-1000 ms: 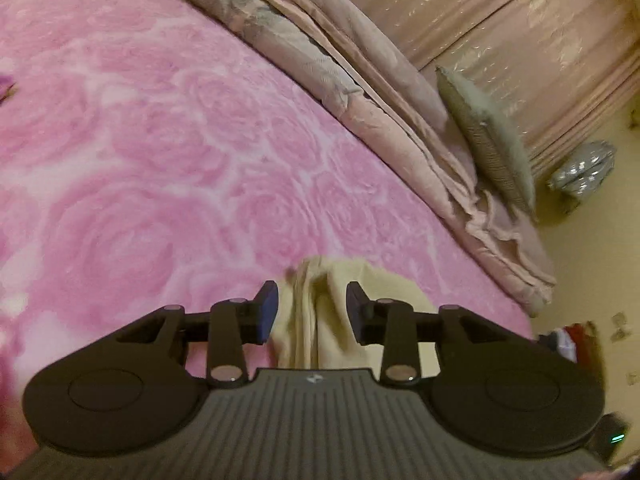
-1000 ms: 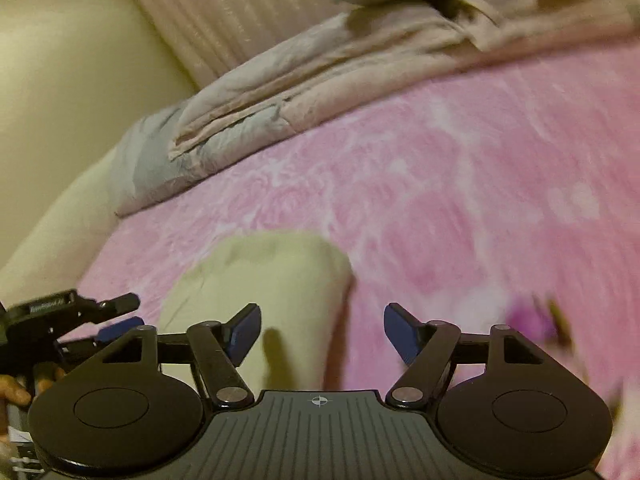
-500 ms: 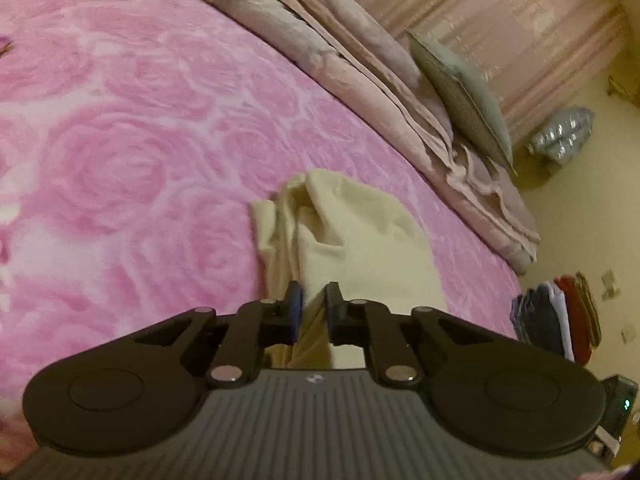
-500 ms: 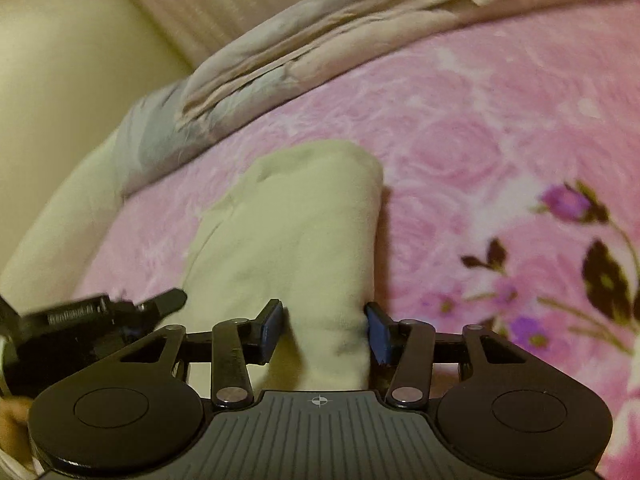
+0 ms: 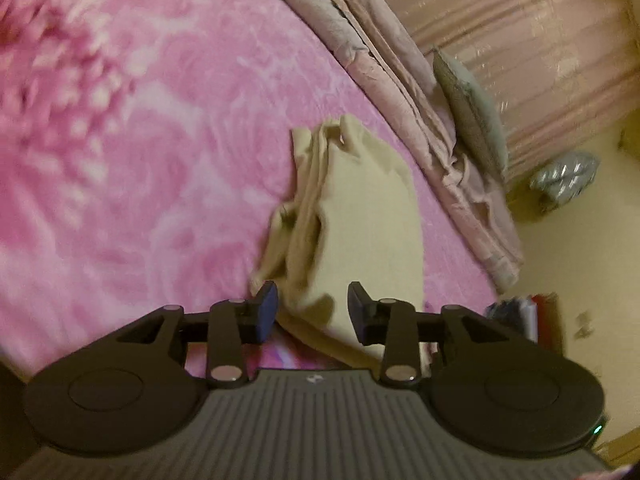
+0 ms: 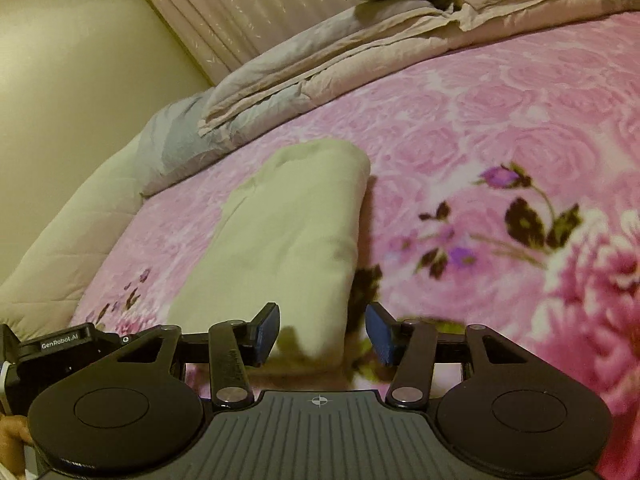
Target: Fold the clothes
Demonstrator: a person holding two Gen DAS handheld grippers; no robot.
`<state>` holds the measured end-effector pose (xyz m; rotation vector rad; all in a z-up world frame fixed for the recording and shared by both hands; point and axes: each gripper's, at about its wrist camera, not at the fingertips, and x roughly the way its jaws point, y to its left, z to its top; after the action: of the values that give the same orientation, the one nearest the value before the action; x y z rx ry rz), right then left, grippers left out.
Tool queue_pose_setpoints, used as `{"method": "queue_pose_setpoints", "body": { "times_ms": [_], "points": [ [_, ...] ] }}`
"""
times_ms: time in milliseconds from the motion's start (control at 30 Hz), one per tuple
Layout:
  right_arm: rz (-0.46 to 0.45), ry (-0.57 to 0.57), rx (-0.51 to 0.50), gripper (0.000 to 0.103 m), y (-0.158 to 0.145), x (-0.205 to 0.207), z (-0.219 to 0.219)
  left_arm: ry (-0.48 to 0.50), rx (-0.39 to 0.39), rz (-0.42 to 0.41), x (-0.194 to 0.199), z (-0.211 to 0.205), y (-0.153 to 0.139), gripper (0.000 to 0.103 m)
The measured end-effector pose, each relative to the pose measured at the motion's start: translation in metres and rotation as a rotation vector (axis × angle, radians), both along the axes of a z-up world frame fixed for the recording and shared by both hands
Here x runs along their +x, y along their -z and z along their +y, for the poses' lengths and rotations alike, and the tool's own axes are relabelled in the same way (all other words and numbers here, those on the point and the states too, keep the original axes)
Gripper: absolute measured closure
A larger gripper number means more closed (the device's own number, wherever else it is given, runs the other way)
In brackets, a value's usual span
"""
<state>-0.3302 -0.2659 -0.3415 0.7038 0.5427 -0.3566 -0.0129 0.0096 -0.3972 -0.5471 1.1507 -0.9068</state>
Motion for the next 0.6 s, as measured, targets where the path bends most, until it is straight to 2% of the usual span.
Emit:
{"method": "queue_pose_setpoints", "body": {
  "times_ms": [100, 133, 167, 200, 333, 467, 600],
  "points": [
    [0.031, -0.036, -0.034, 0.052, 0.001, 0.007, 0.012, -0.044, -0.032, 0.042, 0.002, -0.002, 0.009, 0.079],
    [0.043, -0.049, -0.067, 0.052, 0.0, 0.011, 0.017, -0.039, -0.028, 0.035, 0.004, -0.004, 0.009, 0.096],
    [0.057, -0.066, -0.104, 0.055, -0.001, 0.015, 0.022, -0.029, -0.02, 0.01, 0.005, -0.006, 0.006, 0.097],
    [0.067, -0.081, -0.138, 0.065, -0.002, 0.018, 0.027, -0.022, -0.012, -0.025, 0.005, -0.007, 0.002, 0.097],
    [0.116, -0.131, -0.261, 0.068, -0.003, 0.029, 0.045, -0.004, 0.03, -0.114, 0.002, -0.005, -0.003, 0.098],
    [0.208, -0.169, -0.267, 0.068, 0.013, 0.038, 0.048, 0.012, 0.107, -0.151, -0.001, -0.009, 0.015, 0.096],
    [0.228, -0.157, -0.25, 0.067, 0.008, 0.03, 0.045, 0.008, 0.153, -0.163, 0.0, -0.008, 0.002, 0.089]
  ]
}}
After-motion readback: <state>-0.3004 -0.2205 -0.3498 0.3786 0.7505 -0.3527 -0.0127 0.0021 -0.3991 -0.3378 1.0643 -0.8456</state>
